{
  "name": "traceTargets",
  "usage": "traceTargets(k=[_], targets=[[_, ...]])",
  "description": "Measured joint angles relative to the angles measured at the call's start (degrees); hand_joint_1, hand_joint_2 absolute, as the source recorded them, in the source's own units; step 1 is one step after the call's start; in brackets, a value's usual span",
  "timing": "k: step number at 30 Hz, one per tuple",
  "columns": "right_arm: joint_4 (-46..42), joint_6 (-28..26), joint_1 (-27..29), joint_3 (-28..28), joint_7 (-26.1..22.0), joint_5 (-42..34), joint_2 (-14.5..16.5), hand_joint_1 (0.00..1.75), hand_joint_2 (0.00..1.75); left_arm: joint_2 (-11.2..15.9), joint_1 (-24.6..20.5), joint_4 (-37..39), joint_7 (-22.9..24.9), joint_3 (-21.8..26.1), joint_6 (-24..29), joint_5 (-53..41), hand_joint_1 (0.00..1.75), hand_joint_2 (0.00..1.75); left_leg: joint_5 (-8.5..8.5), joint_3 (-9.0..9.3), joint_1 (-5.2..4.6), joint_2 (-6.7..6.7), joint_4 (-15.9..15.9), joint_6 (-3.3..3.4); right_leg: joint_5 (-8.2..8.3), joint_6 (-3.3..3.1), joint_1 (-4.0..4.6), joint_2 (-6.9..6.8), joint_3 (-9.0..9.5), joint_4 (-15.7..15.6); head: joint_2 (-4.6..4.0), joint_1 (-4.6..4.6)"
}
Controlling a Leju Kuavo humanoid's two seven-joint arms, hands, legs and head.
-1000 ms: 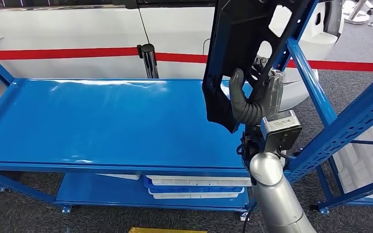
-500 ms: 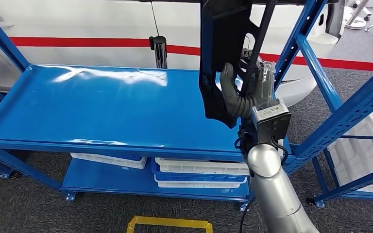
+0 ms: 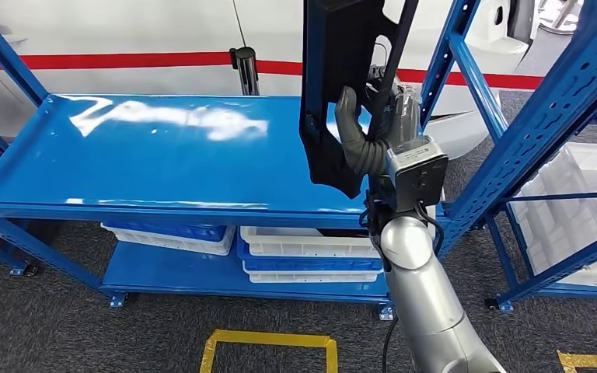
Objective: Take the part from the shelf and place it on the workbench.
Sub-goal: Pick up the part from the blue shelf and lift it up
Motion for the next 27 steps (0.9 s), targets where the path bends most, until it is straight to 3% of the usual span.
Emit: traceTargets(k=[1, 2, 3, 5, 7, 9, 10, 12, 14, 15, 16, 18, 20, 21, 22, 24, 25, 27], targets=[[0.2, 0.0, 0.01, 0.0, 0.0, 0.0, 0.03, 1.75, 1.75, 0.01, 0.01, 0.0, 0.0, 0.09, 0.0, 0.0, 0.0, 1.75, 0.62, 0.75, 0.24, 0.02, 0.27, -0.23, 0.43, 0.21, -0.06, -0.01, -0.61, 0.1, 0.0, -0.01], [0.37, 0.0, 0.0, 0.0, 0.0, 0.0, 0.03, 1.75, 1.75, 0.01, 0.01, -0.01, 0.0, 0.19, 0.0, 0.0, 0.0, 1.75, 2.04, 2.68, 0.49, 0.04, -1.81, -0.4, 0.79, 0.48, -0.16, 0.0, -1.18, 0.27, 0.0, -0.01], [0.49, 0.0, -0.02, 0.0, 0.0, 0.0, 0.04, 1.75, 1.75, 0.01, 0.0, -0.02, -0.01, 0.26, 0.0, 0.0, 0.0, 1.75, 3.53, 5.55, 0.74, 0.05, -5.64, -0.53, 1.09, 0.77, -0.26, 0.0, -1.71, 0.54, 0.0, -0.03], [0.61, 0.0, -0.09, -0.02, -0.01, 0.0, 0.14, 1.75, 1.75, 0.01, -0.07, -0.04, -0.03, 0.36, 0.0, 0.0, 0.0, 1.75, 4.64, 10.8, 0.77, -0.1, -13.38, -0.51, 1.61, 1.52, -0.17, 0.04, -2.6, 1.11, 0.0, 0.0], [0.67, 0.03, -0.25, -0.01, -0.03, -0.01, 0.27, 1.75, 1.75, 0.02, -0.1, -0.04, -0.08, 0.42, 0.0, -0.01, 0.0, 1.75, 4.33, 12.13, 0.37, -0.31, -16.12, 0.1, 2.32, 2.52, 0.02, 0.03, -3.06, 1.25, 0.0, 0.06], [0.77, 0.07, -0.36, 0.02, -0.07, -0.02, 0.32, 1.75, 1.75, 0.02, -0.1, -0.04, -0.15, 0.46, -0.03, -0.1, 0.0, 1.75, 5.16, 11.33, 0.14, -0.17, -16.29, 1.4, 2.79, 3.46, 0.11, 0.04, -3.48, 1.24, 0.0, 0.11], [0.82, 0.07, -0.39, 0.02, -0.1, -0.02, 0.3, 1.75, 1.75, 0.02, -0.11, -0.04, -0.19, 0.47, -0.12, -0.22, 0.0, 1.75, 5.77, 10.86, 0.09, -0.02, -16.44, 2.17, 2.06, 3.54, 0.16, 0.07, -4.09, 1.88, 0.0, 0.19], [0.93, 0.07, -0.36, 0.02, -0.14, -0.03, 0.26, 1.75, 1.75, 0.04, -0.14, -0.05, -0.34, 0.48, -0.4, -0.51, 0.0, 1.75, 7.15, 9.5, -0.02, 0.29, -16.7, 3.42, -2.23, 2.92, 0.16, 0.12, -6.2, 6.79, 0.0, 0.4], [1.06, 0.07, -0.1, 0.02, -0.21, -0.04, 0.17, 1.75, 1.75, 0.09, -0.14, -0.06, -0.51, 0.48, -0.63, -0.77, 0.0, 1.75, 8.46, 7.81, -0.35, 0.36, -16.65, 3.91, -6.91, 2.56, 0.16, 0.15, -8.38, 14.7, 0.0, 0.61], [1.12, 0.07, 0.13, 0.01, -0.27, -0.03, 0.1, 1.75, 1.75, 0.1, -0.14, -0.07, -0.56, 0.48, -0.67, -0.88, 0.0, 1.75, 9.12, 6.97, -0.48, 0.39, -16.62, 3.98, -7.73, 2.81, 0.18, 0.15, -8.69, 17.5, 0.0, 0.64], [1.15, 0.07, 0.42, 0.01, -0.37, -0.01, 0.01, 1.75, 1.75, 0.12, -0.15, -0.07, -0.58, 0.48, -0.69, -0.98, 0.0, 1.75, 9.76, 6.13, -0.6, 0.4, -16.59, 3.98, -7.4, 3.28, 0.23, 0.15, -8.03, 18.43, 0.0, 0.66], [1.14, 0.07, 0.91, 0.01, -0.53, 0.06, -0.13, 1.75, 1.75, 0.12, -0.19, -0.07, -0.59, 0.48, -0.83, -1.13, 0.0, 1.75, 10.99, 4.68, -0.82, 0.37, -16.56, 3.85, -5.12, 3.93, 0.44, 0.15, -3.69, 14.17, 0.0, 0.68], [0.88, 0.07, 1.07, 0.02, -0.67, 0.2, -0.11, 1.75, 1.75, 0.11, -0.33, -0.07, -0.6, 0.48, -1.02, -1.25, 0.0, 1.75, 12.14, 3.65, -1.11, 0.34, -16.46, 3.45, -4.75, 3.33, 0.92, 0.16, 2.77, 5.28, 0.0, 0.63], [0.73, 0.07, 1.09, 0.03, -0.75, 0.28, -0.07, 1.75, 1.75, 0.1, -0.4, -0.07, -0.61, 0.48, -1.09, -1.37, 0.0, 1.75, 12.73, 3.36, -1.19, 0.35, -16.49, 3.2, -5.14, 2.84, 1.17, 0.18, 4.74, 1.95, 0.0, 0.57], [0.59, 0.05, 1.12, 0.03, -0.84, 0.34, -0.03, 1.75, 1.75, 0.1, -0.46, -0.07, -0.61, 0.48, -1.11, -1.5, 0.0, 1.75, 13.28, 3.19, -1.21, 0.38, -16.56, 2.89, -5.53, 2.36, 1.43, 0.23, 5.73, -0.05, 0.0, 0.51], [0.51, 0.02, 1.37, -0.03, -0.93, 0.45, 0.02, 1.75, 1.75, 0.14, -0.51, -0.07, -0.55, 0.46, -1.17, -1.81, 0.0, 1.75, 13.73, 2.88, -1.03, 0.32, -16.59, 2.23, -4.89, 1.5, 1.12, 0.21, 5.16, -0.66, 0.0, 0.4], [0.49, -0.01, 1.53, -0.07, -0.95, 0.55, 0.05, 1.75, 1.75, 0.16, -0.52, -0.07, -0.48, 0.43, -1.19, -2.01, 0.0, 1.75, 12.57, 2.44, -0.87, 0.25, -15.82, 1.92, -4.32, 0.85, 0.81, 0.14, 4.82, -0.7, 0.0, 0.36], [0.4, -0.11, 1.96, -0.16, -1.02, 0.86, 0.13, 1.75, 1.75, 0.16, -0.57, -0.07, -0.25, 0.37, -1.31, -2.48, 0.0, 1.75, 7.24, 0.77, -0.51, 0.06, -11.05, 1.35, -2.9, -0.15, 0.26, -0.04, 3.85, -0.78, 0.0, 0.12]])
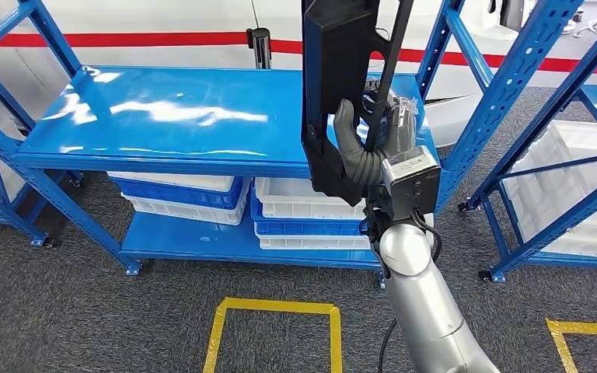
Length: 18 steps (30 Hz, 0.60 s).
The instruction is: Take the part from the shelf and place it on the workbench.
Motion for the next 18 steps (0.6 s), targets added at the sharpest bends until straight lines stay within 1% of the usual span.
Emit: traceTargets(k=[1, 2, 3, 4, 5, 6, 7, 8, 9, 10, 11, 12, 13, 14, 15, 16, 17, 18], targets=[[-0.1, -0.09, 0.33, -0.08, -0.06, 0.18, 0.03, 1.75, 1.75, -0.01, -0.06, 0.0, 0.13, -0.03, -0.09, -0.23, 0.0, 1.75, -3.09, -1.04, 0.14, -0.02, 3.84, -0.31, 0.72, -0.23, 0.01, -0.02, -0.72, 0.04, 0.0, -0.14], [-0.23, -0.2, 0.78, -0.22, -0.11, 0.37, 0.03, 1.75, 1.75, -0.01, -0.14, 0.0, 0.29, -0.05, -0.18, -0.46, 0.0, 1.75, -5.21, -1.86, 0.31, -0.03, 7.76, -0.67, 1.42, -0.17, 0.0, -0.03, -1.51, 0.09, 0.0, -0.22], [-0.39, -0.32, 1.33, -0.41, -0.16, 0.56, -0.02, 1.75, 1.75, 0.02, -0.24, 0.0, 0.42, -0.08, -0.25, -0.74, 0.0, 1.75, -5.95, -2.14, 0.54, -0.02, 10.74, -1.05, 2.08, 0.01, -0.03, -0.05, -2.39, 0.18, 0.0, -0.23], [-0.57, -0.43, 1.92, -0.63, -0.19, 0.77, -0.09, 1.75, 1.75, 0.04, -0.37, 0.0, 0.55, -0.13, -0.26, -1.01, 0.0, 1.75, -5.4, -1.59, 0.83, 0.0, 12.04, -1.39, 2.67, 0.29, -0.11, -0.06, -3.28, 0.31, 0.0, -0.25], [-0.82, -0.55, 2.51, -0.89, -0.19, 1.0, -0.21, 1.75, 1.75, 0.05, -0.52, 0.0, 0.69, -0.24, -0.26, -1.33, 0.0, 1.75, -4.0, 0.02, 1.15, 0.02, 11.21, -1.69, 3.16, 0.65, -0.27, -0.06, -4.17, 0.56, 0.0, -0.24], [-1.17, -0.67, 3.05, -1.18, -0.2, 1.25, -0.37, 1.75, 1.75, 0.06, -0.71, 0.0, 0.81, -0.41, -0.26, -1.65, 0.0, 1.75, -2.56, 2.54, 1.47, 0.03, 8.55, -1.97, 3.54, 1.03, -0.43, -0.06, -4.98, 0.96, 0.0, -0.25], [-1.62, -0.79, 3.58, -1.49, -0.22, 1.5, -0.52, 1.75, 1.75, 0.02, -0.99, 0.0, 0.94, -0.64, -0.26, -1.94, 0.0, 1.75, -2.03, 5.73, 1.68, -0.03, 4.54, -2.21, 3.82, 1.42, -0.48, -0.06, -5.82, 1.54, 0.0, -0.3], [-2.12, -0.9, 4.08, -1.81, -0.28, 1.72, -0.67, 1.75, 1.75, -0.02, -1.29, 0.0, 1.07, -0.88, -0.26, -2.17, 0.0, 1.75, -2.25, 8.44, 1.73, -0.17, 0.79, -2.18, 4.08, 1.81, -0.45, -0.07, -6.5, 2.09, 0.0, -0.32], [-2.62, -0.97, 4.54, -2.1, -0.38, 1.92, -0.8, 1.75, 1.75, -0.06, -1.56, 0.0, 1.19, -1.08, -0.25, -2.4, 0.0, 1.75, -2.93, 10.19, 1.67, -0.3, -1.96, -2.03, 4.37, 2.28, -0.3, -0.1, -7.01, 2.54, 0.0, -0.33], [-3.08, -1.01, 5.0, -2.36, -0.48, 2.08, -0.92, 1.75, 1.75, -0.09, -1.78, 0.0, 1.31, -1.24, -0.23, -2.56, 0.0, 1.75, -3.6, 10.98, 1.45, -0.41, -3.51, -1.69, 4.78, 2.8, -0.16, -0.13, -7.4, 2.74, 0.0, -0.34], [-3.41, -1.02, 5.44, -2.58, -0.57, 2.21, -1.06, 1.75, 1.75, -0.1, -1.9, 0.0, 1.4, -1.34, -0.22, -2.66, 0.0, 1.75, -3.56, 10.74, 1.17, -0.43, -3.87, -1.03, 5.34, 3.4, -0.02, -0.12, -7.6, 2.65, 0.0, -0.31], [-3.66, -1.02, 5.83, -2.8, -0.66, 2.31, -1.25, 1.75, 1.75, -0.14, -1.99, 0.0, 1.47, -1.43, -0.22, -2.74, 0.0, 1.75, -3.09, 10.31, 1.06, -0.21, -4.03, -0.32, 5.59, 3.88, -0.03, -0.09, -7.91, 2.67, 0.0, -0.33], [-3.86, -1.02, 6.18, -3.0, -0.71, 2.36, -1.44, 1.75, 1.75, -0.22, -2.08, 0.0, 1.52, -1.5, -0.22, -2.75, 0.0, 1.75, -2.39, 9.73, 0.93, -0.02, -4.18, 0.59, 4.97, 3.98, -0.05, -0.03, -8.57, 3.21, 0.0, -0.3], [-4.02, -1.02, 6.46, -3.18, -0.73, 2.39, -1.66, 1.75, 1.75, -0.3, -2.17, -0.01, 1.54, -1.55, -0.22, -2.75, 0.0, 1.75, -1.6, 9.03, 0.88, 0.17, -4.37, 1.41, 3.39, 3.79, -0.07, 0.03, -9.48, 4.73, 0.0, -0.18], [-4.14, -1.02, 6.64, -3.36, -0.76, 2.42, -1.85, 1.75, 1.75, -0.36, -2.27, -0.01, 1.55, -1.57, -0.22, -2.75, 0.0, 1.75, -0.79, 8.2, 0.85, 0.34, -4.47, 2.0, 0.93, 3.38, -0.16, 0.07, -10.63, 7.51, 0.0, -0.06], [-4.26, -1.02, 6.77, -3.48, -0.77, 2.44, -2.0, 1.75, 1.75, -0.39, -2.33, -0.02, 1.55, -1.6, -0.22, -2.75, 0.0, 1.75, -0.03, 7.25, 0.71, 0.39, -4.46, 2.35, -1.79, 3.01, -0.13, 0.09, -11.86, 11.25, 0.0, 0.1], [-4.33, -1.02, 6.9, -3.57, -0.78, 2.46, -2.13, 1.75, 1.75, -0.39, -2.36, -0.02, 1.55, -1.61, -0.22, -2.75, 0.0, 1.75, 0.7, 6.34, 0.57, 0.46, -4.45, 2.47, -3.81, 2.95, -0.13, 0.1, -12.72, 15.14, 0.0, 0.21], [-4.37, -1.02, 7.04, -3.64, -0.79, 2.46, -2.24, 1.75, 1.75, -0.39, -2.38, -0.02, 1.55, -1.62, -0.22, -2.75, 0.0, 1.75, 1.45, 5.41, 0.4, 0.52, -4.42, 2.53, -4.79, 3.19, -0.09, 0.11, -13.05, 18.26, 0.0, 0.25]])
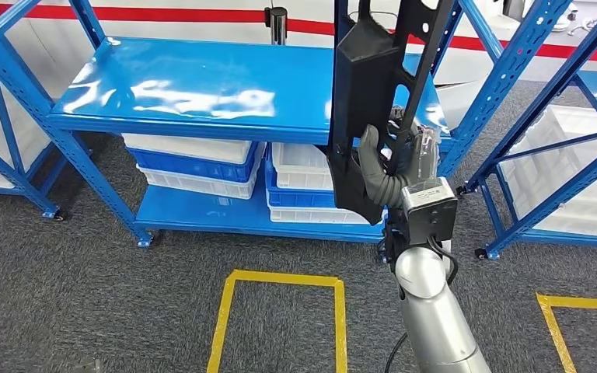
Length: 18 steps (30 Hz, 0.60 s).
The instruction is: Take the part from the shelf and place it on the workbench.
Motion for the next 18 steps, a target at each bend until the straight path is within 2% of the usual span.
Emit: traceTargets(k=[1, 2, 3, 4, 5, 6, 7, 8, 9, 10, 11, 12, 13, 14, 15, 16, 17, 18], targets=[[-0.04, 0.0, 0.14, -0.04, -0.01, 0.0, -0.09, 1.75, 1.75, -0.01, 0.0, 0.0, 0.01, -0.03, 0.0, 0.0, 0.0, 1.75, 0.74, -0.93, -0.17, 0.05, 0.02, 0.01, 0.15, 0.4, 0.08, 0.01, 0.54, 1.46, 0.0, 0.03], [-0.06, 0.0, 0.26, -0.07, -0.01, 0.0, -0.16, 1.75, 1.75, -0.01, -0.01, 0.0, 0.01, -0.06, -0.01, 0.0, 0.0, 1.75, 1.49, -1.85, -0.33, 0.06, 0.03, -0.03, 1.14, 0.79, 0.21, 0.02, 2.13, 0.83, 0.0, 0.04], [-0.09, 0.0, 0.32, -0.09, -0.01, 0.0, -0.21, 1.75, 1.75, -0.02, -0.05, 0.0, 0.01, -0.1, -0.01, 0.0, 0.0, 1.75, 2.24, -2.7, -0.46, 0.05, 0.04, -0.11, 2.23, 0.95, 0.34, 0.03, 4.7, -1.7, 0.0, 0.04], [-0.21, 0.0, 0.34, -0.1, -0.01, 0.01, -0.23, 1.75, 1.75, -0.03, -0.1, 0.0, 0.01, -0.14, -0.02, -0.02, 0.0, 1.75, 2.95, -3.43, -0.59, 0.02, 0.06, -0.26, 2.63, 0.71, 0.56, 0.03, 8.24, -5.91, 0.0, 0.03], [-0.4, 0.0, 0.32, -0.1, -0.01, 0.01, -0.24, 1.75, 1.75, -0.05, -0.16, 0.0, 0.0, -0.16, -0.02, -0.05, 0.0, 1.75, 3.67, -4.0, -0.71, 0.0, 0.09, -0.48, 2.3, 0.25, 0.9, 0.02, 11.7, -10.69, 0.0, 0.03], [-0.61, -0.01, 0.33, -0.13, -0.02, 0.02, -0.25, 1.75, 1.75, -0.08, -0.22, 0.0, -0.02, -0.18, -0.02, -0.1, 0.0, 1.75, 4.43, -4.33, -0.79, 0.0, -0.03, -0.75, 1.77, -0.23, 1.19, 0.03, 14.04, -14.35, 0.0, -0.03], [-0.83, -0.03, 0.36, -0.21, -0.04, 0.02, -0.27, 1.75, 1.75, -0.12, -0.24, 0.0, -0.02, -0.2, -0.02, -0.19, 0.0, 1.75, 5.19, -4.5, -0.8, 0.01, -0.22, -1.07, 1.26, -0.67, 1.55, 0.05, 15.35, -16.74, 0.0, -0.07], [-1.02, -0.07, 0.46, -0.35, -0.05, 0.02, -0.32, 1.75, 1.75, -0.16, -0.25, 0.0, 0.0, -0.21, -0.02, -0.33, 0.0, 1.75, 5.94, -4.56, -0.76, 0.03, -0.51, -1.43, 1.37, -1.03, 1.78, 0.07, 15.36, -17.66, 0.0, -0.13], [-1.18, -0.11, 0.7, -0.55, -0.08, 0.03, -0.38, 1.75, 1.75, -0.19, -0.24, 0.0, 0.04, -0.23, -0.02, -0.49, 0.0, 1.75, 6.3, -4.66, -0.6, 0.02, -0.73, -1.78, 2.04, -1.46, 1.37, 0.07, 14.83, -17.62, 0.0, -0.21], [-1.42, -0.19, 1.0, -0.78, -0.1, 0.07, -0.44, 1.75, 1.75, -0.21, -0.24, 0.0, 0.14, -0.29, -0.02, -0.72, 0.0, 1.75, 5.57, -5.03, -0.47, -0.06, -0.31, -2.1, 2.72, -2.05, 1.05, -0.01, 14.4, -17.75, 0.0, -0.21], [-1.75, -0.32, 1.44, -0.99, -0.11, 0.14, -0.48, 1.75, 1.75, -0.25, -0.23, 0.0, 0.28, -0.38, 0.0, -0.98, 0.0, 1.75, 3.65, -5.65, -0.35, -0.16, 1.06, -2.41, 3.52, -2.75, 0.66, -0.13, 13.95, -17.93, 0.0, -0.3], [-2.18, -0.54, 2.02, -1.21, -0.15, 0.28, -0.5, 1.75, 1.75, -0.27, -0.23, 0.01, 0.49, -0.54, 0.04, -1.31, 0.0, 1.75, 0.62, -6.58, -0.18, -0.27, 3.79, -2.69, 4.4, -3.27, 0.29, -0.25, 13.33, -18.02, 0.0, -0.37], [-2.69, -0.82, 2.71, -1.42, -0.24, 0.48, -0.52, 1.75, 1.75, -0.32, -0.23, 0.01, 0.76, -0.75, 0.09, -1.72, 0.0, 1.75, -2.79, -7.62, -0.1, -0.36, 7.59, -3.01, 5.23, -3.59, 0.43, -0.34, 12.5, -17.99, 0.0, -0.44], [-3.26, -1.09, 3.6, -1.69, -0.35, 0.76, -0.58, 1.75, 1.75, -0.37, -0.25, 0.01, 1.02, -0.98, 0.19, -2.15, 0.0, 1.75, -5.38, -8.47, 0.04, -0.39, 11.77, -3.35, 6.09, -3.69, 0.46, -0.38, 11.61, -17.95, 0.0, -0.52], [-3.82, -1.32, 4.6, -2.01, -0.48, 1.04, -0.67, 1.75, 1.75, -0.39, -0.26, 0.01, 1.27, -1.22, 0.31, -2.59, 0.0, 1.75, -6.57, -8.85, 0.18, -0.41, 15.31, -3.68, 6.93, -3.57, 0.47, -0.4, 10.55, -17.89, 0.0, -0.53], [-4.34, -1.48, 5.63, -2.35, -0.61, 1.31, -0.8, 1.75, 1.75, -0.41, -0.27, 0.0, 1.49, -1.43, 0.44, -2.92, 0.0, 1.75, -6.27, -8.44, 0.34, -0.4, 17.27, -3.94, 7.69, -3.38, 0.46, -0.42, 9.49, -17.8, 0.0, -0.55], [-4.85, -1.62, 6.65, -2.73, -0.71, 1.54, -0.94, 1.75, 1.75, -0.42, -0.3, 0.0, 1.65, -1.62, 0.62, -3.22, 0.0, 1.75, -4.97, -7.03, 0.52, -0.39, 17.27, -4.13, 8.38, -3.14, 0.4, -0.44, 8.44, -17.62, 0.0, -0.55], [-5.34, -1.74, 7.55, -3.11, -0.78, 1.68, -1.08, 1.75, 1.75, -0.42, -0.38, 0.0, 1.81, -1.8, 0.77, -3.44, 0.0, 1.75, -3.59, -4.53, 0.7, -0.37, 15.22, -4.24, 8.96, -2.84, 0.33, -0.42, 7.44, -17.34, 0.0, -0.57]])
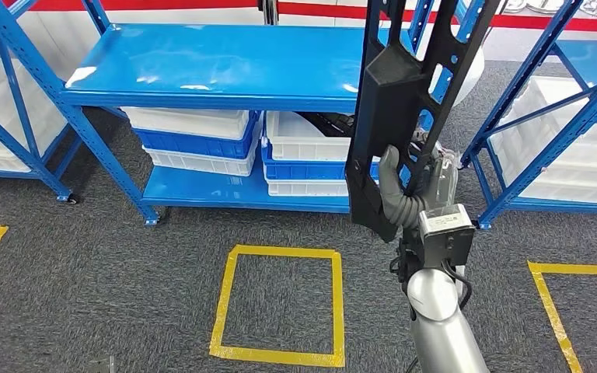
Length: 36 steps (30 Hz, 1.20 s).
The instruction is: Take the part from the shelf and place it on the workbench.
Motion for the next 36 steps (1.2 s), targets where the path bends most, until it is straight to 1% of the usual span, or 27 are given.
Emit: traceTargets(k=[2, 3, 4, 5, 7, 8, 9, 11, 12, 13, 14, 16, 18, 19, 20, 22, 23, 25, 26, 27, 28, 29, 30, 31, 33, 34, 36], targets=[[-1.05, -0.18, 1.38, -0.66, -0.1, 0.27, -0.23, 1.75, 1.75, -0.03, -0.33, -0.01, 0.2, -0.39, 0.15, -0.23, 0.0, 1.75, -0.13, 7.06, 0.13, -0.08, -8.13, 0.18, 0.89, 0.7, 0.06, 0.03, -1.72, 0.89, 0.0, 0.01], [-1.52, -0.18, 1.82, -0.88, -0.14, 0.42, -0.31, 1.75, 1.75, -0.07, -0.52, -0.01, 0.27, -0.54, 0.15, -0.24, 0.0, 1.75, -1.18, 9.64, 0.05, -0.14, -11.75, 0.51, 1.33, 1.15, 0.16, 0.02, -2.32, 1.29, 0.0, 0.05], [-1.91, -0.12, 2.11, -1.03, -0.17, 0.55, -0.34, 1.75, 1.75, -0.12, -0.67, -0.02, 0.3, -0.65, 0.13, -0.22, 0.0, 1.75, -2.16, 11.12, -0.16, -0.19, -14.14, 0.97, 1.83, 1.6, 0.25, -0.02, -2.69, 1.48, 0.0, 0.1], [-2.14, 0.05, 2.31, -1.11, -0.17, 0.67, -0.34, 1.75, 1.75, -0.2, -0.75, -0.02, 0.32, -0.69, 0.13, -0.15, 0.0, 1.75, -2.42, 11.29, -0.41, -0.19, -15.17, 1.56, 2.39, 2.11, 0.29, -0.06, -2.88, 1.44, 0.0, 0.15], [-2.3, 0.55, 2.59, -1.21, -0.13, 0.85, -0.33, 1.75, 1.75, -0.47, -0.76, 0.0, 0.26, -0.7, 0.14, 0.2, 0.0, 1.75, -1.23, 10.24, -0.55, 0.1, -15.57, 3.03, 2.5, 2.77, 0.27, 0.02, -3.52, 1.69, 0.0, 0.17], [-2.31, 0.83, 2.68, -1.24, -0.06, 0.93, -0.34, 1.75, 1.75, -0.6, -0.74, 0.01, 0.16, -0.69, 0.14, 0.43, 0.0, 1.75, -0.43, 9.55, -0.54, 0.28, -15.76, 3.77, 1.23, 2.68, 0.24, 0.11, -4.24, 2.8, 0.0, 0.28], [-2.29, 1.13, 2.73, -1.28, 0.0, 0.99, -0.35, 1.75, 1.75, -0.69, -0.73, 0.01, 0.02, -0.67, 0.11, 0.68, 0.0, 1.75, 0.42, 8.68, -0.49, 0.43, -15.9, 4.3, -1.02, 2.35, 0.16, 0.2, -5.18, 5.04, 0.0, 0.4], [-2.12, 1.75, 2.67, -1.3, 0.09, 1.04, -0.37, 1.75, 1.75, -0.72, -0.67, 0.0, -0.35, -0.58, 0.07, 1.19, 0.0, 1.75, 1.92, 6.95, -0.61, 0.51, -15.86, 4.66, -6.17, 1.83, -0.1, 0.29, -6.87, 11.85, 0.0, 0.63], [-1.94, 2.09, 2.58, -1.31, 0.1, 1.04, -0.37, 1.75, 1.75, -0.72, -0.62, 0.0, -0.52, -0.49, 0.06, 1.45, 0.0, 1.75, 2.73, 5.99, -0.64, 0.53, -15.83, 4.55, -7.5, 2.11, -0.21, 0.31, -7.16, 15.15, 0.0, 0.63], [-1.73, 2.38, 2.43, -1.31, 0.1, 1.02, -0.35, 1.75, 1.75, -0.72, -0.54, 0.0, -0.66, -0.38, 0.05, 1.72, 0.0, 1.75, 3.55, 5.02, -0.65, 0.55, -15.78, 4.43, -7.54, 2.71, -0.32, 0.32, -6.85, 17.21, 0.0, 0.64], [-1.49, 2.61, 2.25, -1.31, 0.1, 0.99, -0.32, 1.75, 1.75, -0.72, -0.45, 0.0, -0.77, -0.24, 0.03, 1.95, 0.0, 1.75, 4.36, 4.05, -0.65, 0.58, -15.73, 4.25, -6.54, 3.48, -0.41, 0.33, -5.72, 17.58, 0.0, 0.65], [-1.04, 2.87, 1.7, -1.31, 0.1, 0.92, -0.19, 1.75, 1.75, -0.72, -0.27, -0.01, -0.85, 0.03, -0.06, 2.2, 0.0, 1.75, 5.87, 2.21, -0.64, 0.57, -15.63, 3.75, -4.53, 4.47, -0.64, 0.36, -0.8, 12.87, 0.0, 0.67], [-0.68, 2.91, 0.82, -1.3, 0.11, 0.86, 0.16, 1.75, 1.75, -0.71, -0.12, -0.05, -0.96, 0.29, -0.13, 2.28, 0.0, 1.75, 7.22, 1.04, -0.8, 0.53, -15.58, 3.04, -5.65, 4.04, -0.35, 0.5, 5.18, 4.63, 0.0, 0.63], [-0.52, 2.91, 0.4, -1.3, 0.11, 0.84, 0.34, 1.75, 1.75, -0.7, -0.06, -0.08, -1.02, 0.42, -0.13, 2.31, 0.0, 1.75, 7.84, 0.76, -0.89, 0.53, -15.63, 2.69, -6.55, 3.59, -0.13, 0.59, 6.79, 1.81, 0.0, 0.59], [-0.4, 2.92, 0.12, -1.3, 0.1, 0.81, 0.49, 1.75, 1.75, -0.69, 0.03, -0.09, -1.08, 0.55, -0.12, 2.32, 0.0, 1.75, 8.39, 0.56, -0.93, 0.53, -15.72, 2.38, -7.07, 3.17, 0.17, 0.67, 7.3, 0.47, 0.0, 0.54], [-0.1, 2.92, 0.02, -1.31, 0.16, 0.74, 0.59, 1.75, 1.75, -0.66, 0.31, -0.1, -1.12, 0.74, -0.09, 2.3, 0.0, 1.75, 8.95, 0.33, -0.7, 0.5, -15.75, 1.87, -6.7, 2.32, -0.16, 0.62, 6.54, 0.55, 0.0, 0.45], [0.05, 2.92, 0.03, -1.32, 0.25, 0.72, 0.66, 1.75, 1.75, -0.61, 0.5, -0.1, -1.13, 0.79, -0.09, 2.24, 0.0, 1.75, 7.78, 0.0, -0.52, 0.47, -15.15, 1.63, -6.29, 1.69, -0.33, 0.53, 6.19, 0.64, 0.0, 0.41], [0.24, 2.92, -0.12, -1.34, 0.39, 0.65, 0.78, 1.75, 1.75, -0.56, 0.71, -0.1, -1.13, 0.83, -0.1, 1.99, 0.0, 1.75, 2.59, -1.12, -0.3, 0.41, -11.26, 1.28, -5.2, 0.46, -0.4, 0.33, 5.35, 0.68, 0.0, 0.24], [0.34, 2.92, -0.22, -1.36, 0.45, 0.52, 0.81, 1.75, 1.75, -0.52, 0.78, -0.11, -1.13, 0.84, -0.12, 1.84, 0.0, 1.75, -0.64, -1.87, -0.27, 0.38, -7.83, 1.14, -4.51, -0.02, -0.16, 0.26, 4.73, 0.76, 0.0, 0.18], [0.47, 2.92, -0.29, -1.46, 0.44, 0.25, 0.75, 1.75, 1.75, -0.51, 0.79, -0.11, -1.14, 0.84, -0.14, 1.73, 0.0, 1.75, -2.63, -2.42, -0.27, 0.34, -4.2, 1.08, -3.96, -0.2, 0.04, 0.24, 4.04, 0.92, 0.0, 0.13], [0.67, 2.92, -0.3, -1.6, 0.34, -0.15, 0.65, 1.75, 1.75, -0.48, 0.79, -0.12, -1.16, 0.84, -0.17, 1.67, 0.0, 1.75, -3.32, -2.56, -0.27, 0.29, -1.27, 1.07, -3.47, -0.21, 0.22, 0.22, 3.22, 1.19, 0.0, 0.15], [0.91, 2.93, -0.27, -1.8, 0.13, -0.62, 0.5, 1.75, 1.75, -0.45, 0.79, -0.13, -1.18, 0.84, -0.2, 1.67, 0.0, 1.75, -2.66, -1.9, -0.27, 0.25, -0.17, 1.12, -3.13, -0.12, 0.33, 0.22, 2.38, 1.59, 0.0, 0.14], [1.2, 2.93, -0.24, -2.03, -0.22, -1.17, 0.33, 1.75, 1.75, -0.44, 0.79, -0.14, -1.23, 0.84, -0.24, 1.67, 0.0, 1.75, -1.32, -0.29, -0.26, 0.22, -1.12, 1.23, -2.91, 0.02, 0.37, 0.22, 1.53, 2.1, 0.0, 0.13], [1.49, 2.95, -0.25, -2.22, -0.66, -1.73, 0.16, 1.75, 1.75, -0.44, 0.76, -0.18, -1.3, 0.84, -0.27, 1.64, 0.0, 1.75, -0.39, 2.01, -0.25, 0.19, -3.96, 1.34, -2.76, 0.19, 0.36, 0.22, 0.74, 2.67, 0.0, 0.13], [2.08, 2.96, -0.37, -2.57, -1.4, -2.8, -0.15, 1.75, 1.75, -0.44, 0.63, -0.26, -1.51, 0.84, -0.32, 1.54, 0.0, 1.75, -0.44, 6.3, -0.47, -0.03, -10.15, 1.75, -2.4, 0.77, 0.52, 0.21, -0.42, 3.46, 0.0, 0.16], [2.36, 2.96, -0.47, -2.67, -1.62, -3.21, -0.26, 1.75, 1.75, -0.43, 0.6, -0.3, -1.61, 0.84, -0.33, 1.5, 0.0, 1.75, -0.96, 7.26, -0.66, -0.15, -11.9, 2.05, -2.13, 1.19, 0.6, 0.19, -0.69, 3.62, 0.0, 0.18], [2.87, 2.89, -0.63, -2.88, -1.86, -3.79, -0.4, 1.75, 1.75, -0.4, 0.64, -0.3, -1.7, 0.84, -0.32, 1.48, 0.0, 1.75, -0.64, 7.29, -1.03, -0.24, -12.6, 2.86, -1.45, 2.12, 0.7, 0.17, -0.88, 3.58, 0.0, 0.17]])
